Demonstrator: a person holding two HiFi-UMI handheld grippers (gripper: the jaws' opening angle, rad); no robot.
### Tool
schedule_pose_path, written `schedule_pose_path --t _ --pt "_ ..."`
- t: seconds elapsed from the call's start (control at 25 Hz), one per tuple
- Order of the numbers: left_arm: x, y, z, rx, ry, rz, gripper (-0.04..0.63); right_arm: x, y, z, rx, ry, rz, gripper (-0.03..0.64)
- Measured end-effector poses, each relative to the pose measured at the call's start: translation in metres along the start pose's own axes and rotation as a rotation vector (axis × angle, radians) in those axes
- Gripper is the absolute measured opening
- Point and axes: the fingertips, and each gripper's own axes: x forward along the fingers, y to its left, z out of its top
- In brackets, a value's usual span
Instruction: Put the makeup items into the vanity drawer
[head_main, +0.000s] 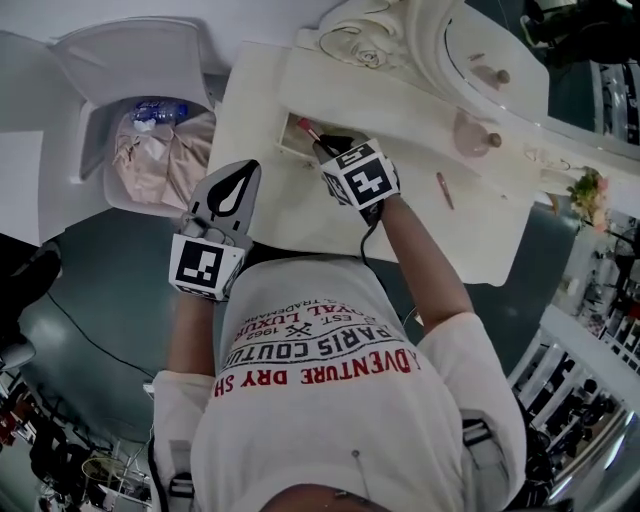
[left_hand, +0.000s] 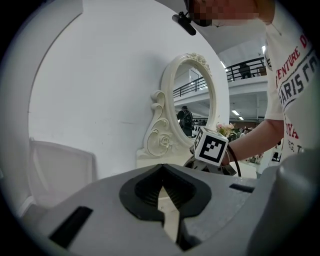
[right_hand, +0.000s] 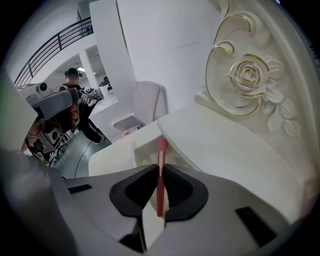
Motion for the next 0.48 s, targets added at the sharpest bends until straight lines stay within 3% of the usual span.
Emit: schedule_pose_path --t 0.24,0.36,0.48 --pt "0.0001 -0.0005 -0.0086 -0.016 0.020 0.016 0.007 0.0101 -0.0059 -0.0003 -0.002 0.033 0.008 0.048" --pt "0.0001 -0.0012 -0.0101 -0.015 0.028 0.017 0.006 0.0094 -0.0028 0.0006 0.000 0.025 0.029 0.115" --pt "0.0027 -0.0041 -0.0090 -0.006 0.028 0.008 0.006 0.0059 -0.0038 -0.0005 0.007 0.013 0.018 0.140"
